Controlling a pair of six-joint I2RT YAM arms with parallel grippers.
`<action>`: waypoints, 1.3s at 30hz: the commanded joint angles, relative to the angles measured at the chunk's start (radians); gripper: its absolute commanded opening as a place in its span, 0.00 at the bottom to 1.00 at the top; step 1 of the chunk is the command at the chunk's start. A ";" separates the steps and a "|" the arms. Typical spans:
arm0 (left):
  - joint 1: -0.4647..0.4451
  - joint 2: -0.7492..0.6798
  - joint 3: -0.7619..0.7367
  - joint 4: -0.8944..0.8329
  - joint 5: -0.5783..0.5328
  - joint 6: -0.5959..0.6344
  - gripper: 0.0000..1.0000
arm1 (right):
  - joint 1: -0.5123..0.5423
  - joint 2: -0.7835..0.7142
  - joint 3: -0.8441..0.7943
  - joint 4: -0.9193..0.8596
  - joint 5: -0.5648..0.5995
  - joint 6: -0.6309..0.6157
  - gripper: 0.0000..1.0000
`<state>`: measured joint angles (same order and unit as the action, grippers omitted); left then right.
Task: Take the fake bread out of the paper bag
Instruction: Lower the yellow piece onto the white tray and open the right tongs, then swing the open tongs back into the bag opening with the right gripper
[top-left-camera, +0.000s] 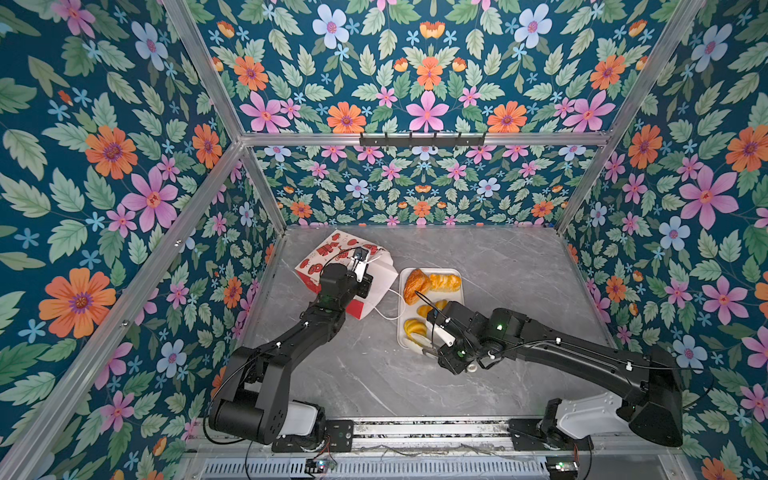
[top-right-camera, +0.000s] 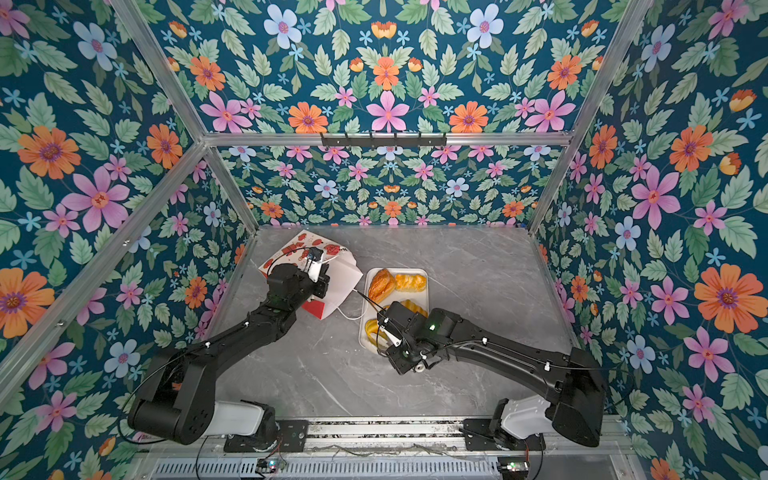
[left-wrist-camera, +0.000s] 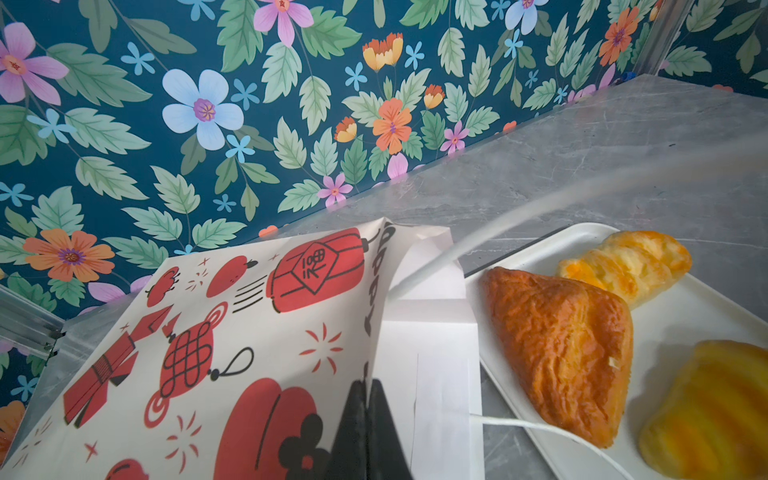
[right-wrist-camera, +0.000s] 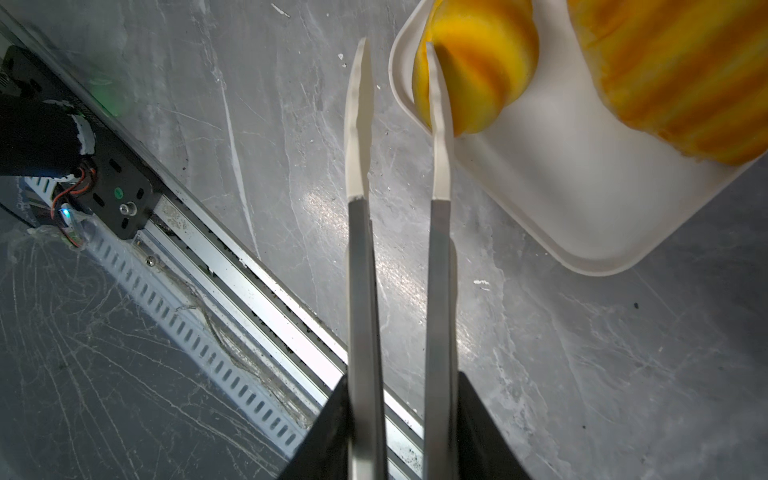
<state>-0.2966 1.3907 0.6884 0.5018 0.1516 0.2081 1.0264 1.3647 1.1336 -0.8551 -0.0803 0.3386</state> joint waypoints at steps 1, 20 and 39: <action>0.002 -0.005 -0.005 0.036 0.002 -0.011 0.00 | 0.000 -0.025 -0.007 0.058 -0.023 0.019 0.36; 0.006 0.003 -0.013 0.047 0.012 -0.018 0.00 | 0.000 -0.100 -0.102 0.100 -0.076 0.034 0.33; 0.007 0.005 -0.016 0.043 0.031 -0.018 0.00 | -0.073 -0.041 -0.128 0.114 0.015 0.002 0.31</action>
<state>-0.2909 1.4002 0.6739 0.5236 0.1711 0.1905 0.9577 1.3312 0.9974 -0.7628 -0.0811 0.3649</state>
